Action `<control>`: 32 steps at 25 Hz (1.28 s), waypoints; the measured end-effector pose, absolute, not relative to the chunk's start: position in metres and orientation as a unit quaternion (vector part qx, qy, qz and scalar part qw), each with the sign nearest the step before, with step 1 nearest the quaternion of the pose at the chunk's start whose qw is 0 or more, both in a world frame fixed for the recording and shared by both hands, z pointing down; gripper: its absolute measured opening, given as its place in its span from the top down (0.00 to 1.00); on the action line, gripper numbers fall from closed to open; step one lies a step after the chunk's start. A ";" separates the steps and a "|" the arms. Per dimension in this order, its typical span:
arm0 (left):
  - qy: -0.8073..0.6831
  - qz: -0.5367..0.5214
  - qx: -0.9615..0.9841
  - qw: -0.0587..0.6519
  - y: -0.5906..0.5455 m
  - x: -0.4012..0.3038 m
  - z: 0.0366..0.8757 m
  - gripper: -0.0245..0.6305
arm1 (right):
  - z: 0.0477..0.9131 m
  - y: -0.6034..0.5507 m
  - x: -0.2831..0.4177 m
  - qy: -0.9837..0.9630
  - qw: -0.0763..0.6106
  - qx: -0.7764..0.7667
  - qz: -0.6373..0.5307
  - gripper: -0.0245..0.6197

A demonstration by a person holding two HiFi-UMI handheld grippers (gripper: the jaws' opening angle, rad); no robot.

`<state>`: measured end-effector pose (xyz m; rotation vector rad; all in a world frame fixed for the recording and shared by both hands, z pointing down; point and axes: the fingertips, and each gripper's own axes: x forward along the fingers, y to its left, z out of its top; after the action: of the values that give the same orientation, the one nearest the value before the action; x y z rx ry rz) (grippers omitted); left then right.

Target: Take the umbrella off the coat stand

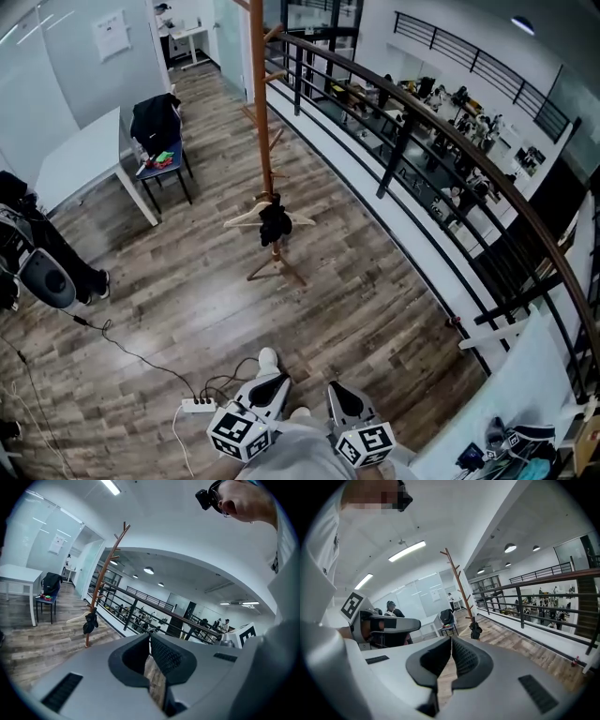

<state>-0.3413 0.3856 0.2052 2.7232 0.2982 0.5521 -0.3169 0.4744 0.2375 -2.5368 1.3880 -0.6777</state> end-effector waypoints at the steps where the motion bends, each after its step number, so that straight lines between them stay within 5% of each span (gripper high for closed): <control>1: 0.107 0.194 0.960 0.174 0.378 -0.330 0.206 0.92 | 0.238 0.468 -0.307 0.464 0.084 -0.852 -0.229 0.91; 32: 0.056 0.174 0.959 0.218 0.086 -0.071 0.210 0.92 | 0.235 0.170 -0.036 0.506 0.048 -0.827 -0.242 0.91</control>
<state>-0.0709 0.0857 0.2096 2.6547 0.1549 0.4810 -0.0356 0.1699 0.2353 -2.5197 1.5422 -0.7377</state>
